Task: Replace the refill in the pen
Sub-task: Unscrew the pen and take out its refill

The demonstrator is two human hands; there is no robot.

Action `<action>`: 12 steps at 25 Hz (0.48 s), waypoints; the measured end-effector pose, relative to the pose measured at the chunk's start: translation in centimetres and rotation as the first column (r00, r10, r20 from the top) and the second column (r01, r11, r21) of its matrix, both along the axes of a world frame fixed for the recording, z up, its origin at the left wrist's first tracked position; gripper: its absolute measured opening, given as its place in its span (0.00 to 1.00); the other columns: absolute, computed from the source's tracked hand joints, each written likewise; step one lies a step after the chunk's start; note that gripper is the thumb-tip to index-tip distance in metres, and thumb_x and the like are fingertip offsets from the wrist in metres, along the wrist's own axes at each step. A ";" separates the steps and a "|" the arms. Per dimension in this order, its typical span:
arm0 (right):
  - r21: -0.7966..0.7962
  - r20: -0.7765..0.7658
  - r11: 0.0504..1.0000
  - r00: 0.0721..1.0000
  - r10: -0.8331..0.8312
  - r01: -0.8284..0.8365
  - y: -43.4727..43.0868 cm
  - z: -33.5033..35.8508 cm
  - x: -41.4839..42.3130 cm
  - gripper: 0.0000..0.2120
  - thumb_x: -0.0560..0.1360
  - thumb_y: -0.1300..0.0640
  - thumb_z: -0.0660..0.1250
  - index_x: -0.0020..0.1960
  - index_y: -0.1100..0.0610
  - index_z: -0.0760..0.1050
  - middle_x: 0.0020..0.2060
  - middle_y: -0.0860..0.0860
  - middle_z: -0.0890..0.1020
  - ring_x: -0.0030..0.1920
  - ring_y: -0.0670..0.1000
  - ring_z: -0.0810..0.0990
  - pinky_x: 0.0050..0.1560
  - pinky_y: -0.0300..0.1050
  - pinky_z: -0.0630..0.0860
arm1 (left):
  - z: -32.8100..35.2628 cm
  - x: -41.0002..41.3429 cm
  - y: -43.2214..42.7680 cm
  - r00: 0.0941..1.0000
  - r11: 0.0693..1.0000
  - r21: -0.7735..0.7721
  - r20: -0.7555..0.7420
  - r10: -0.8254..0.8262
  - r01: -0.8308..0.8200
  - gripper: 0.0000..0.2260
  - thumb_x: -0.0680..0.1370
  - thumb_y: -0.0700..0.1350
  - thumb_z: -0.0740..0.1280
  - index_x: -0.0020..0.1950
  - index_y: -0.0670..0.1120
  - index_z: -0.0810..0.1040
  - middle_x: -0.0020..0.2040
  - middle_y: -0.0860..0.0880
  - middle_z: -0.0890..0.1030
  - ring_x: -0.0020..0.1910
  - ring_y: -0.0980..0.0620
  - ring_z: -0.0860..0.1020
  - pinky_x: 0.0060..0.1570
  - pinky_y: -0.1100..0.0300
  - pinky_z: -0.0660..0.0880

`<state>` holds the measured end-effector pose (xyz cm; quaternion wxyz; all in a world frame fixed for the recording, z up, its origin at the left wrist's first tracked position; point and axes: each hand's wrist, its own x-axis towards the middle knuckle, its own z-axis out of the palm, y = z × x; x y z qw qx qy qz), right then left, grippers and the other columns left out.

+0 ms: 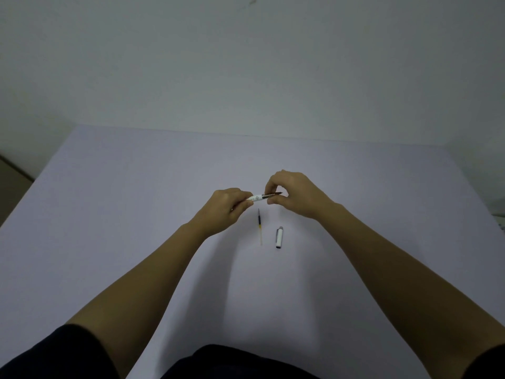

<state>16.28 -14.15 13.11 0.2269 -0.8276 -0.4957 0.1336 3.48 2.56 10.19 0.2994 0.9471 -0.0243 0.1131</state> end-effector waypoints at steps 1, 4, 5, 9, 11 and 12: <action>-0.015 -0.007 1.000 1.000 0.000 -0.001 0.0 0.1 0.1 0.10 0.72 0.52 0.70 0.52 0.54 0.78 0.44 0.44 0.78 0.46 0.44 0.74 0.51 0.42 0.72 | 0.0 0.0 0.0 1.000 1.000 -0.005 0.003 0.004 -0.004 0.08 0.79 0.42 0.62 0.52 0.40 0.79 0.36 0.41 0.79 0.34 0.45 0.74 0.35 0.57 0.66; -0.142 -0.055 0.990 0.998 -0.012 0.005 0.0 -0.1 0.2 0.13 0.77 0.48 0.63 0.55 0.54 0.79 0.47 0.48 0.84 0.43 0.49 0.78 0.48 0.44 0.73 | 0.0 -0.2 0.1 1.000 1.000 0.005 0.001 -0.003 0.003 0.08 0.79 0.42 0.62 0.52 0.40 0.79 0.36 0.42 0.80 0.34 0.46 0.74 0.35 0.57 0.67; -0.141 -0.045 0.990 0.999 -0.005 -0.001 0.0 -0.2 0.3 0.12 0.77 0.50 0.62 0.53 0.54 0.80 0.45 0.49 0.85 0.42 0.50 0.78 0.46 0.45 0.73 | 0.0 -0.2 0.0 1.000 1.000 0.006 -0.005 -0.006 0.006 0.08 0.79 0.42 0.62 0.52 0.41 0.79 0.36 0.42 0.79 0.34 0.46 0.73 0.35 0.57 0.67; 0.001 0.000 1.000 1.000 0.018 -0.018 -0.1 0.1 0.1 0.07 0.72 0.54 0.71 0.49 0.54 0.78 0.42 0.44 0.78 0.44 0.43 0.73 0.48 0.41 0.70 | 0.1 -0.2 -0.4 0.999 0.998 -0.055 -0.010 0.037 -0.038 0.08 0.79 0.42 0.62 0.50 0.41 0.79 0.33 0.45 0.76 0.32 0.49 0.71 0.33 0.65 0.63; -0.003 0.001 1.000 1.000 0.015 -0.015 -0.3 0.2 0.2 0.13 0.71 0.51 0.71 0.53 0.54 0.77 0.44 0.44 0.77 0.46 0.43 0.73 0.50 0.39 0.70 | 0.2 -0.2 -0.5 0.999 0.996 -0.076 -0.010 0.051 -0.052 0.08 0.79 0.42 0.62 0.50 0.41 0.79 0.33 0.46 0.75 0.32 0.50 0.70 0.33 0.68 0.63; -0.030 -0.010 1.000 1.000 0.003 -0.003 -0.3 0.2 0.1 0.14 0.72 0.49 0.69 0.55 0.54 0.78 0.45 0.44 0.78 0.46 0.43 0.74 0.49 0.39 0.70 | 0.3 -0.1 -0.4 0.999 0.996 -0.078 -0.012 0.050 -0.051 0.08 0.79 0.42 0.62 0.50 0.41 0.79 0.33 0.45 0.76 0.32 0.50 0.70 0.33 0.67 0.63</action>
